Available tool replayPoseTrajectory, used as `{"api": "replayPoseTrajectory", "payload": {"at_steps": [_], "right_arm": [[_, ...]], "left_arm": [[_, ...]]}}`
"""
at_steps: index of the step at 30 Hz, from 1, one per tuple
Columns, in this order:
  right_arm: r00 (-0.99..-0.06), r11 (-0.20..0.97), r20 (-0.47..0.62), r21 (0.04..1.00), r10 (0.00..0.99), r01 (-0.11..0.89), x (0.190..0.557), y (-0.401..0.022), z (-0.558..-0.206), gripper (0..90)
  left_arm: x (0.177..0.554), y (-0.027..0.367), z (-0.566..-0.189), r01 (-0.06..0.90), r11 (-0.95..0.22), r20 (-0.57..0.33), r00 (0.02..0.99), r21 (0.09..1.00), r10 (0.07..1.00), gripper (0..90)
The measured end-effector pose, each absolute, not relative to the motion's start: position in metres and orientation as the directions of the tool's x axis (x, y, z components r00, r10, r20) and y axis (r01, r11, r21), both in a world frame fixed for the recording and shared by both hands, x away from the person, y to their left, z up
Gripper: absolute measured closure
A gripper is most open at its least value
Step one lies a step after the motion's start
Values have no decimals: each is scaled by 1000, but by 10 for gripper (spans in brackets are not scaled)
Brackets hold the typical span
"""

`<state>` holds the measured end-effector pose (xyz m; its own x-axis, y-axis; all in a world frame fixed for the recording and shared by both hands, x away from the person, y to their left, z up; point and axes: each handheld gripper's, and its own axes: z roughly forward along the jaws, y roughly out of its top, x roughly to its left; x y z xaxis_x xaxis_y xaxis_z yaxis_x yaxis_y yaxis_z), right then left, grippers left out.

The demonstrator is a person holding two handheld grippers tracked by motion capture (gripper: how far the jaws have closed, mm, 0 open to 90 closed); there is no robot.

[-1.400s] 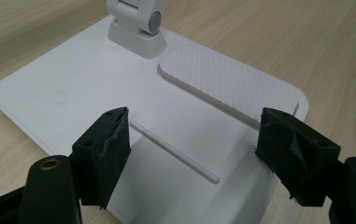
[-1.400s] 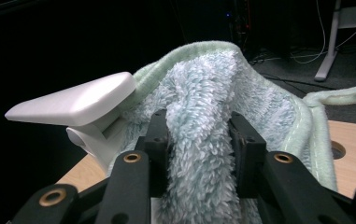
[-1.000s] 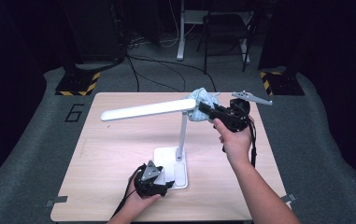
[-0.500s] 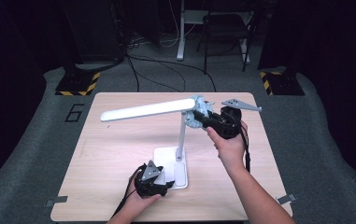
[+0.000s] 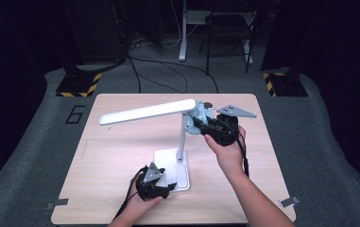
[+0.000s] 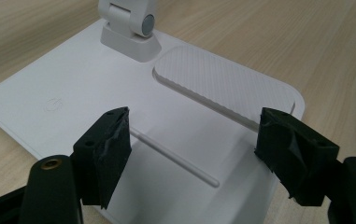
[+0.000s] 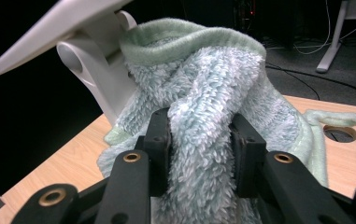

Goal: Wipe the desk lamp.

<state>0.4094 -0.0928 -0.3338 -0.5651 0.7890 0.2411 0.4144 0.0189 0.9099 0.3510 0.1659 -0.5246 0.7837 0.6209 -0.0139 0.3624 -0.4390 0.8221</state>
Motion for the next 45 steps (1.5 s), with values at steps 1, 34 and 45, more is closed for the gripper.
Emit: {"api": "replayPoseTrajectory", "payload": {"at_steps": [1,34,45], "right_arm": [[-567,26,236,910,789,414,410,-92,-335,652],[-543,235,196,745,817,624,429,-60,-487,651],[-552,248,195,740,811,625,429,-61,-492,652]], "left_arm": [[351,166,-525,362,-439,-14,784,822,621,259],[351,165,-525,366,-433,-24,785,824,618,266],[351,167,-525,376,-426,-37,783,823,621,286]]}}
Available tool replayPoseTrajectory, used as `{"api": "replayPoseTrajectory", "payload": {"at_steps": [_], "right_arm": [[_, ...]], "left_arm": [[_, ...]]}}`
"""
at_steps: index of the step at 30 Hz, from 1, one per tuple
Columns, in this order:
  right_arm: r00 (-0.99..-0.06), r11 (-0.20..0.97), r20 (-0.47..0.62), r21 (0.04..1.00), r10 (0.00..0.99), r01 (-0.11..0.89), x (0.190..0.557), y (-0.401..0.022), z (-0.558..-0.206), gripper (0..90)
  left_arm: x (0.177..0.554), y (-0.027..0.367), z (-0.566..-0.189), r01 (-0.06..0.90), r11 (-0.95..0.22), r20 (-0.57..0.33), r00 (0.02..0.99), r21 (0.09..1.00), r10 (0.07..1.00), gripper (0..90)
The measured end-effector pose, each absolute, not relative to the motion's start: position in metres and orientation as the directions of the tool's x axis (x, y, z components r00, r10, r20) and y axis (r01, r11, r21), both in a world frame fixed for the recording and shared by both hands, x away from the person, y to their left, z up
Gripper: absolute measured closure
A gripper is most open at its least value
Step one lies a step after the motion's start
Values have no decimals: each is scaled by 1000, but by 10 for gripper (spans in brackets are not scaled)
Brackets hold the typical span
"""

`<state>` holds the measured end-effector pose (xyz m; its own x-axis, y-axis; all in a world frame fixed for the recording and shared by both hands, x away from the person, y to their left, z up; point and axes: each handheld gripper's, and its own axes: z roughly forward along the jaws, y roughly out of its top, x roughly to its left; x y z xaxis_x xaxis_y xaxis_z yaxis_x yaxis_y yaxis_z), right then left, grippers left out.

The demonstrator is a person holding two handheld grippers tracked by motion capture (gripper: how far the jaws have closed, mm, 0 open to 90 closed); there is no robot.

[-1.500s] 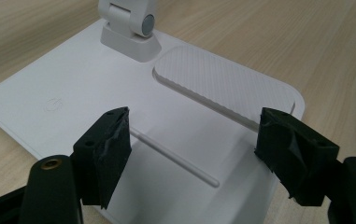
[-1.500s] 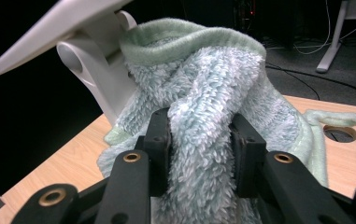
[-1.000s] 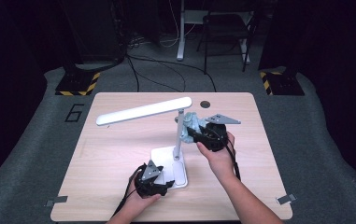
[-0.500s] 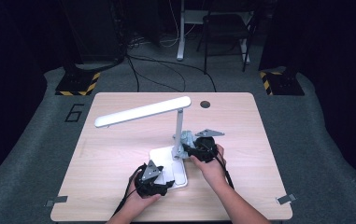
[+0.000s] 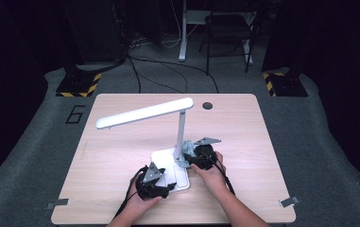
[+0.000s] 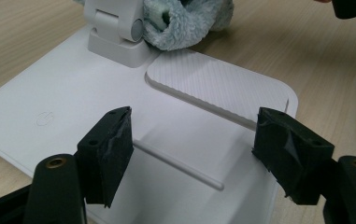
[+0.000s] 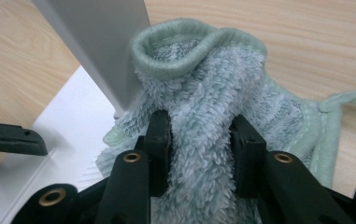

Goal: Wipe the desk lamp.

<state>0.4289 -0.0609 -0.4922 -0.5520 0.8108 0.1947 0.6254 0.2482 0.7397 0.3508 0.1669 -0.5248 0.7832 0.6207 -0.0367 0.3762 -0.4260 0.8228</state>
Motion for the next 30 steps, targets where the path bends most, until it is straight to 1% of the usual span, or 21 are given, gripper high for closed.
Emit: {"api": "replayPoseTrajectory", "payload": {"at_steps": [2,3,7,9,15,19,23,30], "right_arm": [[-547,234,202,746,812,623,428,-62,-487,652],[-546,226,203,754,813,617,427,-63,-483,652],[-564,195,214,794,797,576,426,-70,-462,653],[-578,158,245,815,778,557,425,-74,-446,653],[-607,131,211,874,767,468,419,-77,-397,652],[-619,106,204,899,759,426,417,-81,-374,652],[-627,94,197,912,754,400,414,-83,-358,652],[-632,64,201,927,748,370,413,-86,-342,652]], "left_arm": [[350,167,-525,383,-407,-50,776,829,628,320],[351,168,-525,378,-420,-41,781,825,623,327],[350,167,-525,382,-406,-49,775,830,630,327],[350,167,-525,380,-408,-47,777,830,627,327],[351,168,-525,374,-424,-36,784,825,620,327],[351,169,-525,369,-422,-26,777,828,629,340],[351,169,-525,380,-413,-39,773,828,633,359],[351,169,-525,382,-409,-40,769,829,637,374]]}}
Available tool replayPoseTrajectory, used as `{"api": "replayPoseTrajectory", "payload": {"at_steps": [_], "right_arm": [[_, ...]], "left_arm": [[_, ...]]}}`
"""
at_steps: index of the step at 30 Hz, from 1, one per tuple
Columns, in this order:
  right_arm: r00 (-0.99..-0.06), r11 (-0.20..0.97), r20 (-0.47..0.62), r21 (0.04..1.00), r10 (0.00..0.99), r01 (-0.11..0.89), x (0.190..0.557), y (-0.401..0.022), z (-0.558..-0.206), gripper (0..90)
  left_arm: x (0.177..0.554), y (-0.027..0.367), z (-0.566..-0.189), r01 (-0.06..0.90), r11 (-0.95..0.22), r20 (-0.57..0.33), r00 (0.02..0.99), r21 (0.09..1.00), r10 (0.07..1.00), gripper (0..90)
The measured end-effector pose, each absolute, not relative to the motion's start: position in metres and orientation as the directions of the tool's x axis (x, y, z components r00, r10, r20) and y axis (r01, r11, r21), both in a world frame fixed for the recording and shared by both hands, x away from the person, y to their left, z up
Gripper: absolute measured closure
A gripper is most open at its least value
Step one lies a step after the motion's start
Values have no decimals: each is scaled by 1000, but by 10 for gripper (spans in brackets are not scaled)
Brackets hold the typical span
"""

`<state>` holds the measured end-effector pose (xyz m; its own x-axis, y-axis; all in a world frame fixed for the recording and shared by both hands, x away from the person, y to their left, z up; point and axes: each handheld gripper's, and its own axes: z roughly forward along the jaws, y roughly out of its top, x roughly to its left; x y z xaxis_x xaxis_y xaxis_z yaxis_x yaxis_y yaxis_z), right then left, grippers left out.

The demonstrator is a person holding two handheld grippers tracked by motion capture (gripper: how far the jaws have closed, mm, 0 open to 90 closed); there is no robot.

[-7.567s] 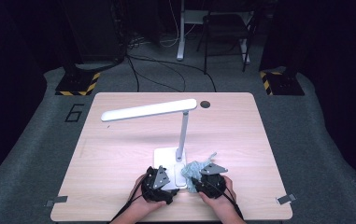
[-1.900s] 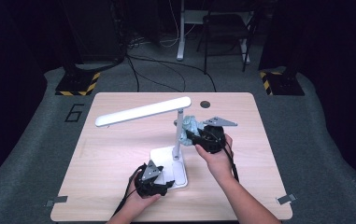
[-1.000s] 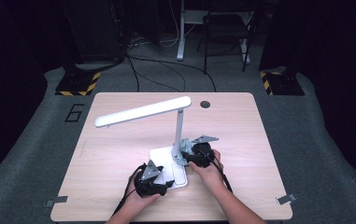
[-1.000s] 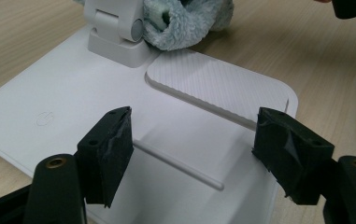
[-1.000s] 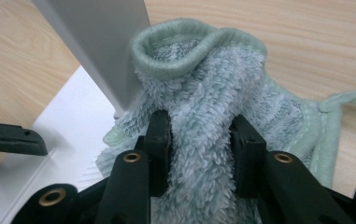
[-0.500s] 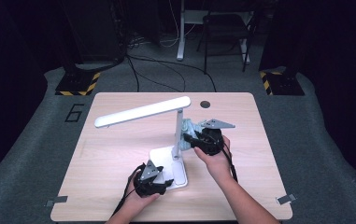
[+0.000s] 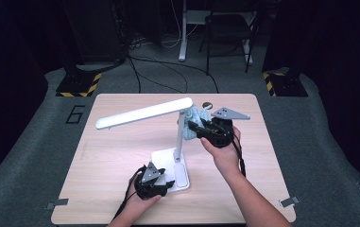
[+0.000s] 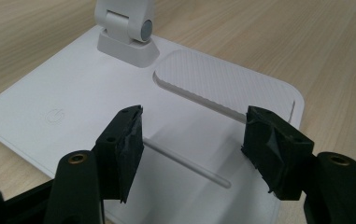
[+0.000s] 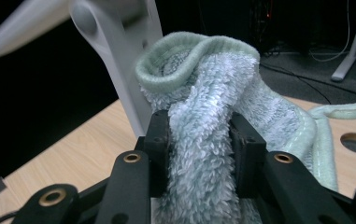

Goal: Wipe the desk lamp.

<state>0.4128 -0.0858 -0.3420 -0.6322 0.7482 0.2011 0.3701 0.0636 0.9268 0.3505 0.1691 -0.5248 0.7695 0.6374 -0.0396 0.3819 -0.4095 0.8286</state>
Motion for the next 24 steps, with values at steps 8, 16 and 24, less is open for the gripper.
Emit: {"api": "replayPoseTrajectory", "payload": {"at_steps": [8,16,24], "right_arm": [[-639,24,209,942,740,336,408,-89,-320,650],[-634,25,217,936,742,350,410,-85,-332,651],[-623,42,243,913,743,406,417,-83,-360,651]], "left_arm": [[351,171,-525,380,-394,-41,762,837,647,437],[352,174,-524,376,-405,-23,755,833,655,510],[353,176,-524,375,-401,-14,745,836,667,597]]}}
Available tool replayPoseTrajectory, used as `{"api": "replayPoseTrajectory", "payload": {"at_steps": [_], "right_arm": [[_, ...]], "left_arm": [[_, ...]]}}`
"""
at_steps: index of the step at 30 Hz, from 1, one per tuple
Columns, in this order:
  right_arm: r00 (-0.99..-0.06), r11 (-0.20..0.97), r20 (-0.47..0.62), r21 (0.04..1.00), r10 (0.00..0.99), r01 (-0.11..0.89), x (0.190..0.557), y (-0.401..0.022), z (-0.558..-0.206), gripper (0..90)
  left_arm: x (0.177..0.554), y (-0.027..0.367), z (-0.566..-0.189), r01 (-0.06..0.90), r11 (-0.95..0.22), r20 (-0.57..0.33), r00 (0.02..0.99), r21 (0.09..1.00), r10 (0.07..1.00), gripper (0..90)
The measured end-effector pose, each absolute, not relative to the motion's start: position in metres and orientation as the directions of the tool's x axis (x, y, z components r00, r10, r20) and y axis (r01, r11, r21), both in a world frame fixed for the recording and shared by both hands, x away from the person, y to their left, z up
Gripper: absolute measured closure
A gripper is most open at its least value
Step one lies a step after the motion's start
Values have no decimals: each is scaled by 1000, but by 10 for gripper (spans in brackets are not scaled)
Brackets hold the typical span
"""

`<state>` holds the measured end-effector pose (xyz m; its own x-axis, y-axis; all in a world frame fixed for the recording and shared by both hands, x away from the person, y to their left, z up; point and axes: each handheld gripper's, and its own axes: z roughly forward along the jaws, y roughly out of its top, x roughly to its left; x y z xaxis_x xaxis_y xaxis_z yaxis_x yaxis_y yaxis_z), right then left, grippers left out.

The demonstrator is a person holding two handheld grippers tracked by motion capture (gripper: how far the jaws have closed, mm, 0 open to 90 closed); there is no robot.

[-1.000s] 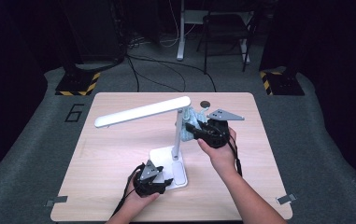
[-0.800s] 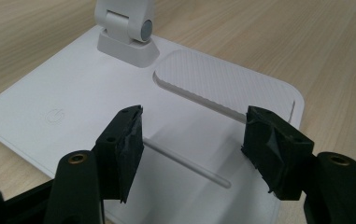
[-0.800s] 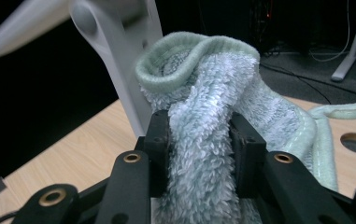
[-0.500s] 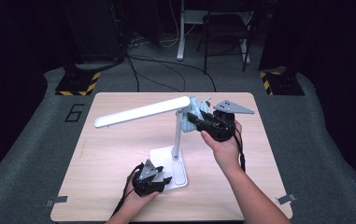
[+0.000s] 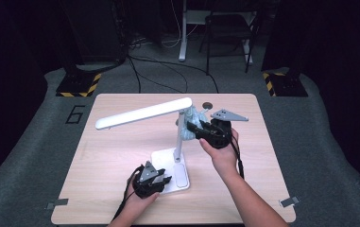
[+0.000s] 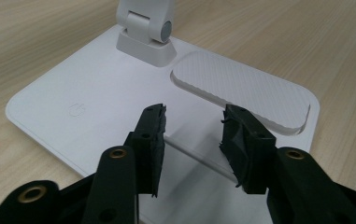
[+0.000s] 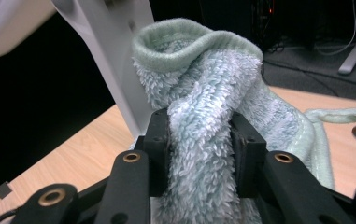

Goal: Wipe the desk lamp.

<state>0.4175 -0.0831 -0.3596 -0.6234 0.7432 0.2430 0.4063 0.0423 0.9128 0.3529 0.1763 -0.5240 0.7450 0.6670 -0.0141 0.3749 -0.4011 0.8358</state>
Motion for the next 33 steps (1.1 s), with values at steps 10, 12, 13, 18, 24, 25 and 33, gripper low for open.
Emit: {"api": "replayPoseTrajectory", "payload": {"at_steps": [10,12,13,18,24,25,33], "right_arm": [[-604,64,260,885,753,461,422,-79,-388,652],[-599,67,271,875,753,480,423,-78,-396,652],[-595,72,271,869,756,489,424,-76,-401,652],[-580,110,274,835,767,539,426,-71,-429,654],[-563,127,292,799,773,588,426,-67,-456,656],[-560,129,299,790,772,600,426,-67,-460,656],[-563,159,310,756,766,634,426,-65,-491,656]], "left_arm": [[353,177,-524,377,-401,-16,745,835,667,636],[353,177,-524,379,-398,-19,743,835,669,636],[353,177,-524,379,-398,-19,744,835,668,636],[353,177,-524,382,-390,-25,741,838,671,636],[353,177,-524,382,-391,-24,741,838,672,635],[353,177,-524,381,-391,-23,741,838,671,635],[353,177,-524,379,-392,-21,741,838,672,635]]}}
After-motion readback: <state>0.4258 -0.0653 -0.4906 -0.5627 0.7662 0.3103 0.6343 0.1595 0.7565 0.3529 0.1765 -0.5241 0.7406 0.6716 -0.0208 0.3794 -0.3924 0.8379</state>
